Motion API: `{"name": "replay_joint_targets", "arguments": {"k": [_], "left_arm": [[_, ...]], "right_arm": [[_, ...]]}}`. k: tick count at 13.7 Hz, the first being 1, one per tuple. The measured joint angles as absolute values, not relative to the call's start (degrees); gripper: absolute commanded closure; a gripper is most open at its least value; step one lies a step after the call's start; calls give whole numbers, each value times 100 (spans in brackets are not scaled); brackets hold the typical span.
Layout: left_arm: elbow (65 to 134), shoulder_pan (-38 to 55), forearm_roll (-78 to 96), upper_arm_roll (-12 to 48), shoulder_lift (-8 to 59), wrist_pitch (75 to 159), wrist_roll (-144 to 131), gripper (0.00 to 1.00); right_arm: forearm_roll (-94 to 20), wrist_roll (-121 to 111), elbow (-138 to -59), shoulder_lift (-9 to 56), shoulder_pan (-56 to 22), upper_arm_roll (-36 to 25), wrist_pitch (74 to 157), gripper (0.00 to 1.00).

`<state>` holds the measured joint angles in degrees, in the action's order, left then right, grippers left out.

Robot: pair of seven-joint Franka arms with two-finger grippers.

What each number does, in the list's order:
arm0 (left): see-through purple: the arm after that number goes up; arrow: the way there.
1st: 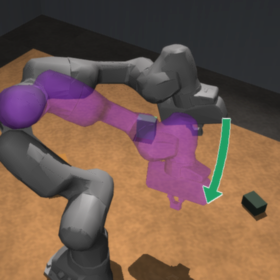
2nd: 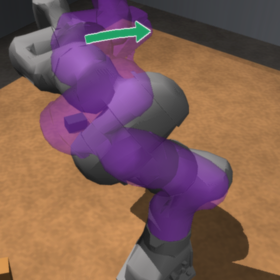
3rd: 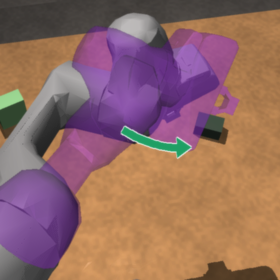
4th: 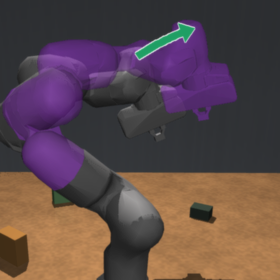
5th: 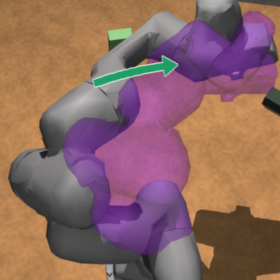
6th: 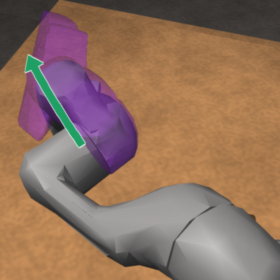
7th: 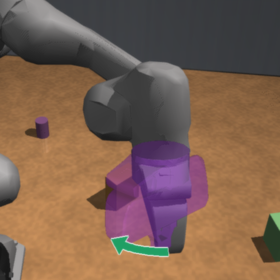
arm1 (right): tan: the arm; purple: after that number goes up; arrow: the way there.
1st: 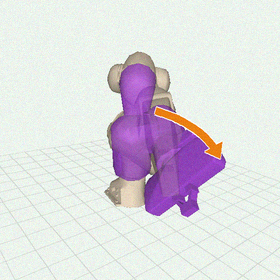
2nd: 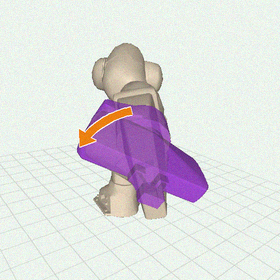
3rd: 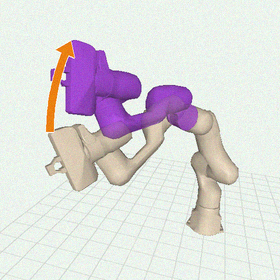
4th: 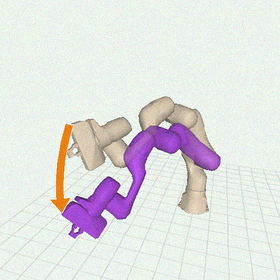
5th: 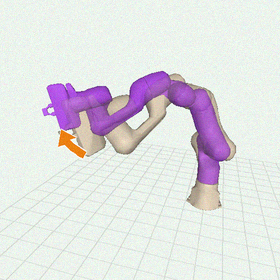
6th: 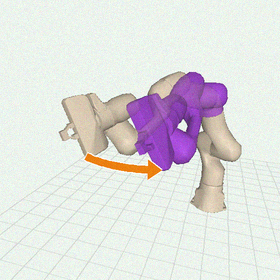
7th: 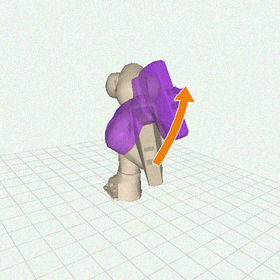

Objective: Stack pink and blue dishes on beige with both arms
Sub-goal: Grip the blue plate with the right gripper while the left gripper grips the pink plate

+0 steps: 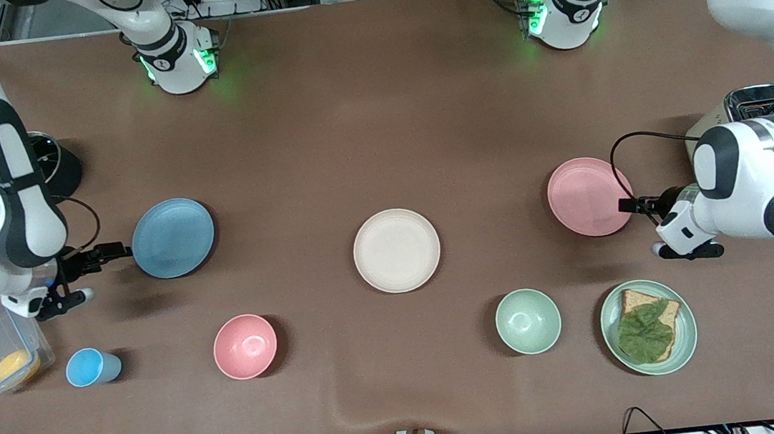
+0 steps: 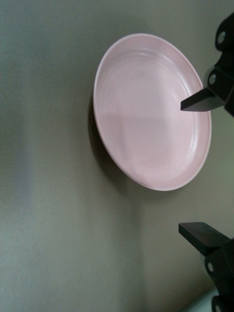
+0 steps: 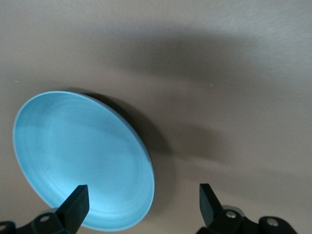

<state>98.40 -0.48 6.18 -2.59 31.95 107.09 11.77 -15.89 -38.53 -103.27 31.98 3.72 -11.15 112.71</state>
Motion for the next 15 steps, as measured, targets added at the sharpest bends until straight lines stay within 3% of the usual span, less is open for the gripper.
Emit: {"name": "replay_joint_targets", "arguments": {"k": [3, 4, 6, 7, 9, 15], "left_arm": [[10146, -254, 835, -259, 3367, 11001, 1483, 0], [10212, -274, 836, -258, 3443, 11065, 1493, 0], [10261, -292, 866, -254, 3612, 11132, 1500, 52], [10261, -291, 888, -247, 3667, 11146, 1501, 69], [10260, -280, 893, -225, 3690, 11152, 1505, 100], [10175, -281, 894, -214, 3661, 11141, 2443, 100]], "right_arm": [[-1838, -4083, -10323, 3468, 478, -1117, 11338, 0], [-1878, -4110, -10323, 3523, 487, -1117, 11338, 24], [-1899, -4179, -10322, 3593, 487, -1108, 11335, 83], [-1902, -4201, -10322, 3613, 487, -1102, 11329, 100], [-1904, -4211, -10322, 3627, 487, -1081, 11321, 100], [-1922, -4096, -10211, 3627, 470, -1042, 11100, 100]]}}
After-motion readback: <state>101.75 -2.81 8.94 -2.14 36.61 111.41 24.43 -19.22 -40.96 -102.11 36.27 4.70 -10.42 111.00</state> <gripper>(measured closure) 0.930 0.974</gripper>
